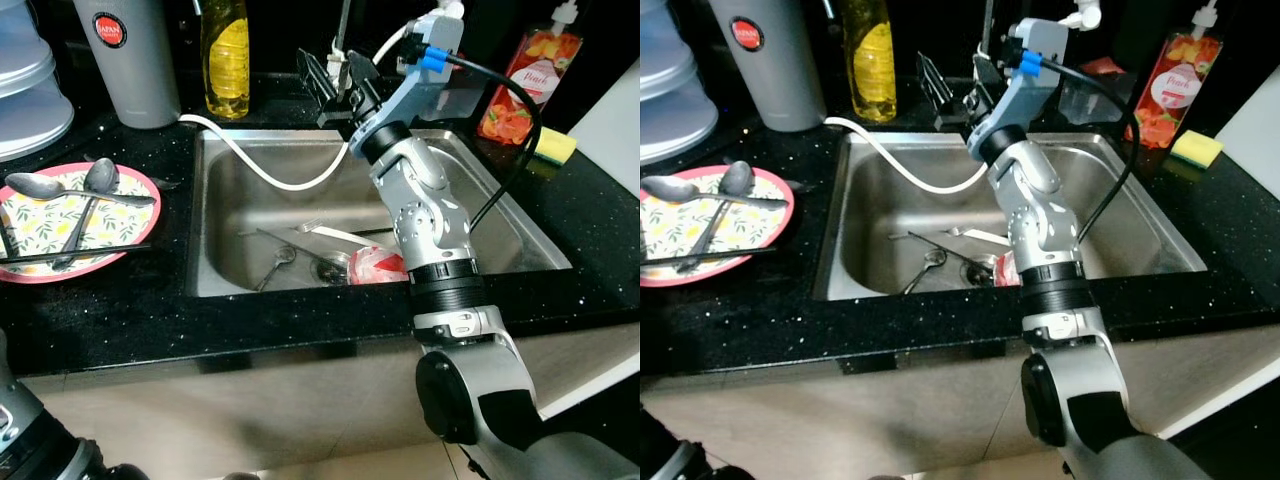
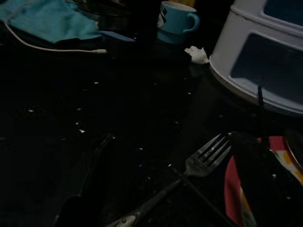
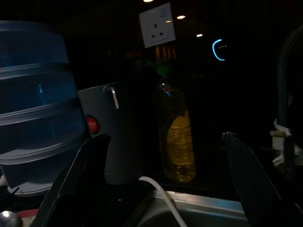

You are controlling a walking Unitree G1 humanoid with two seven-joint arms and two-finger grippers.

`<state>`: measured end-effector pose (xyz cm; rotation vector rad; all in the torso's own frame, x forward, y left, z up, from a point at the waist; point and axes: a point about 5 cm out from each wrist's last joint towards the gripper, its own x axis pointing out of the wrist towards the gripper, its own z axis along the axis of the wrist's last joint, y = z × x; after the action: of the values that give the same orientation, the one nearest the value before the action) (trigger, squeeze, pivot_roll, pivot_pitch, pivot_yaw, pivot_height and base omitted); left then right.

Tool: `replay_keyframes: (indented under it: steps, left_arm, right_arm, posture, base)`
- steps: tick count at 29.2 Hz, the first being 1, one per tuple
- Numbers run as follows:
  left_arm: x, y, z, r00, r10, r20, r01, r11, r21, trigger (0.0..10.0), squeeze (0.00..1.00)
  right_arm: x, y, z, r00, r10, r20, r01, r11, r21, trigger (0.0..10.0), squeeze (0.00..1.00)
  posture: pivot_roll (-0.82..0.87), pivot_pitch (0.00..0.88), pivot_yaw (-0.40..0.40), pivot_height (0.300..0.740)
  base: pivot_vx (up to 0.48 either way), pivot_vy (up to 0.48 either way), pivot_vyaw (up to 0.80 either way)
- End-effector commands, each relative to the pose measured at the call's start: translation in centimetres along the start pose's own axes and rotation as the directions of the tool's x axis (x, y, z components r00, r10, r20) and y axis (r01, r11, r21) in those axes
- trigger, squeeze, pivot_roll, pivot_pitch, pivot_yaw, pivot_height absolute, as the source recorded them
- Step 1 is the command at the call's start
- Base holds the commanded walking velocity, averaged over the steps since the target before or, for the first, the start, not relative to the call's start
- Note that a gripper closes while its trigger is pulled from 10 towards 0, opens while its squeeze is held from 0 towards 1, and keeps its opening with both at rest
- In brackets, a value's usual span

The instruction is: Kitchen organization

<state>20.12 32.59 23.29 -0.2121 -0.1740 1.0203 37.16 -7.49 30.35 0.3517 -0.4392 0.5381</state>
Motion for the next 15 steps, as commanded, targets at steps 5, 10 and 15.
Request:
replay_keyframes:
  steps: [5,10,15]
  left_arm:
    - [1.2,-0.9,-1.3,0.986,-0.093,-0.137,0.055,0.964,-0.259,10.0,0.0]
    - [2.2,-2.2,-1.3,0.973,-0.154,-0.172,0.088,0.936,-0.34,10.0,0.0]
    - [2.6,-3.7,-1.8,0.956,-0.171,-0.238,0.054,0.902,-0.429,10.0,0.0]
  right_arm:
    - [-0.4,-0.8,0.4,0.999,-0.029,0.016,0.029,1.0,-0.005,10.0,0.0]
    - [-0.4,-1.0,0.7,0.999,-0.035,0.028,0.035,0.999,-0.006,10.0,0.0]
    - [-0.6,-1.2,0.9,0.998,-0.045,0.035,0.046,0.999,-0.006,10.0,0.0]
  posture:
    - [0.3,0.0,-0.031,0.74]
    - [0.28,0.0,-0.023,0.74]
    - [0.27,0.0,-0.02,0.74]
  base:
    - [0.0,0.0,0.0]
    - [0.0,0.0,0.0]
    - [0.0,0.0,0.0]
